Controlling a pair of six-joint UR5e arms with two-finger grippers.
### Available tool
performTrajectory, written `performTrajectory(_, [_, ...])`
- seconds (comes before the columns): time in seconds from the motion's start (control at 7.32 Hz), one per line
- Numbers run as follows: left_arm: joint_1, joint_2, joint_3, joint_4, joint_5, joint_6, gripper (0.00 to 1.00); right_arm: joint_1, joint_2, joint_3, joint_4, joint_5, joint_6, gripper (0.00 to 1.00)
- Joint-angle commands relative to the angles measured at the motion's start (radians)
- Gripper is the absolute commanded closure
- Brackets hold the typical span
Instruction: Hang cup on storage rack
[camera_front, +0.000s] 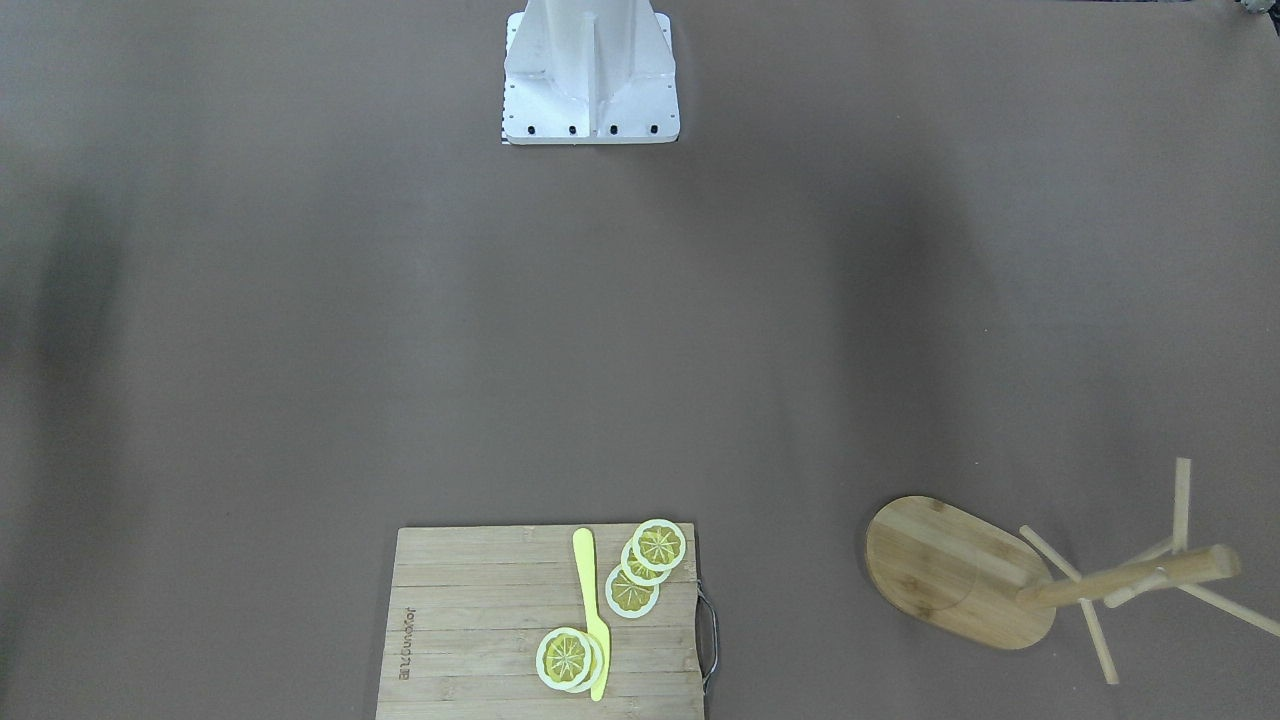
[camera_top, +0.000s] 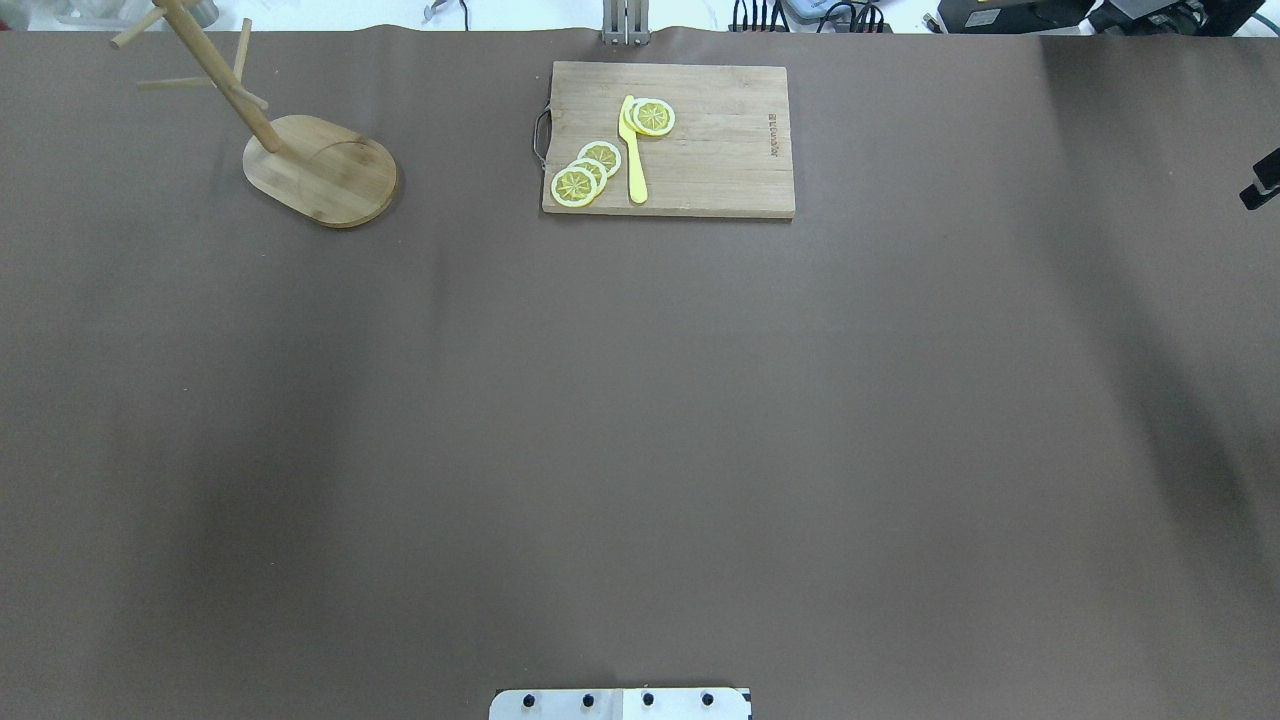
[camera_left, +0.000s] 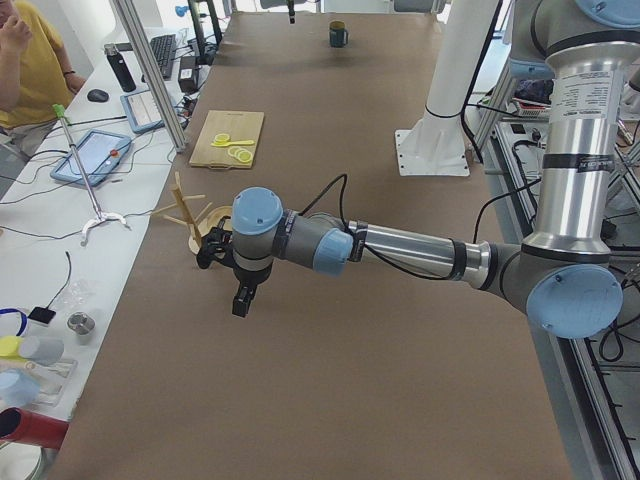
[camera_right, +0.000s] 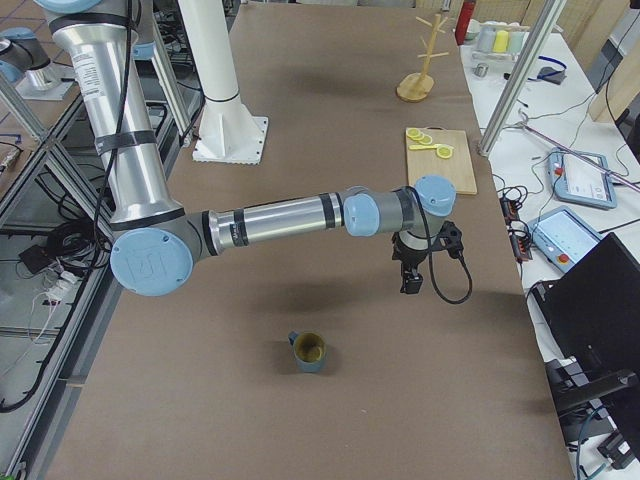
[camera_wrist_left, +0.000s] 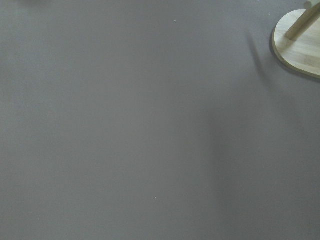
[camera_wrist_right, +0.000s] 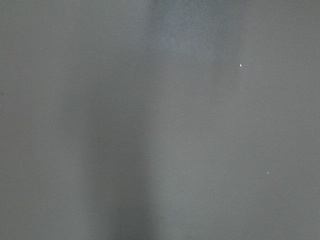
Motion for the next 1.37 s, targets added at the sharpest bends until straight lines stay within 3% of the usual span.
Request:
performTrajectory(0.0, [0.001, 0.0, 0.004, 0.002, 0.003, 0.001, 0.02, 0.0, -0.001, 0.0, 0.001, 0.0, -0.001, 0.0])
performTrajectory(1.09, [0.001, 0.009, 0.006, 0.0, -0.003, 0.001, 0.01, 0.0, -0.033, 0.033, 0.002, -0.001, 0.004, 0.0])
performTrajectory(1.23, [0.001, 0.022, -0.005, -0.005, -0.003, 0.001, 0.01, 0.0, -0.041, 0.081, -0.001, -0.006, 0.005, 0.0])
